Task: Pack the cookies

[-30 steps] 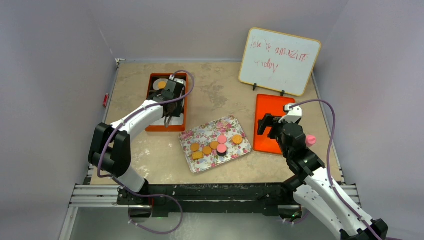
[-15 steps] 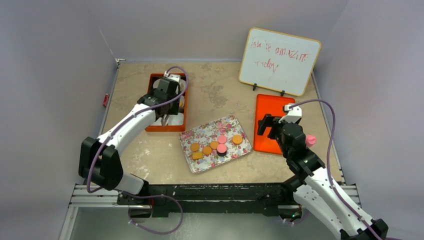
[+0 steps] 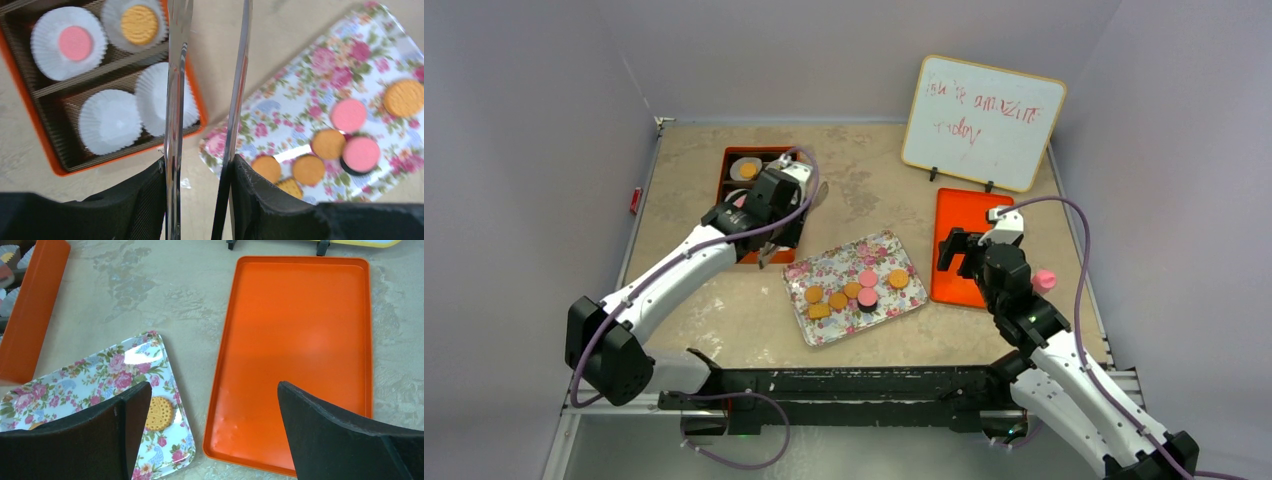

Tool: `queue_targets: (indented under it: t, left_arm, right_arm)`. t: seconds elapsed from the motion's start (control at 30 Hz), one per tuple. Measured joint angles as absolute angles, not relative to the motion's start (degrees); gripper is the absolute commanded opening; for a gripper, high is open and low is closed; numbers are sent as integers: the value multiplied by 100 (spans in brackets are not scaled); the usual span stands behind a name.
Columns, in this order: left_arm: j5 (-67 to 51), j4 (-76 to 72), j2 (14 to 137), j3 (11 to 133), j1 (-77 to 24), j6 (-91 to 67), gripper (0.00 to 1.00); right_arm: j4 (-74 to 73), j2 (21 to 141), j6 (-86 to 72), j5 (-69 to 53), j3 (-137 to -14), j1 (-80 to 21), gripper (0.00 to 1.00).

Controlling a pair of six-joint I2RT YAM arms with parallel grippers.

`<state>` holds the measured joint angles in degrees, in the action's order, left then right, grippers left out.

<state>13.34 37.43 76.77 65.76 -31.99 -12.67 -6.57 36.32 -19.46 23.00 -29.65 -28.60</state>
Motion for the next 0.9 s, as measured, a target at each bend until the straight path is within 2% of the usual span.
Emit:
queue_targets:
  t: [0.53,0.9]
  left_arm:
    - [786,4040,7675,6659,-4845,-1291,44]
    - [878,4141,8353,6864,-5918,-1291,46]
  right_arm:
    - [-644,3686,-1992,2279,-2965,-2860,99]
    - [-615,3684,-2012,2276,-2965,-2860,99]
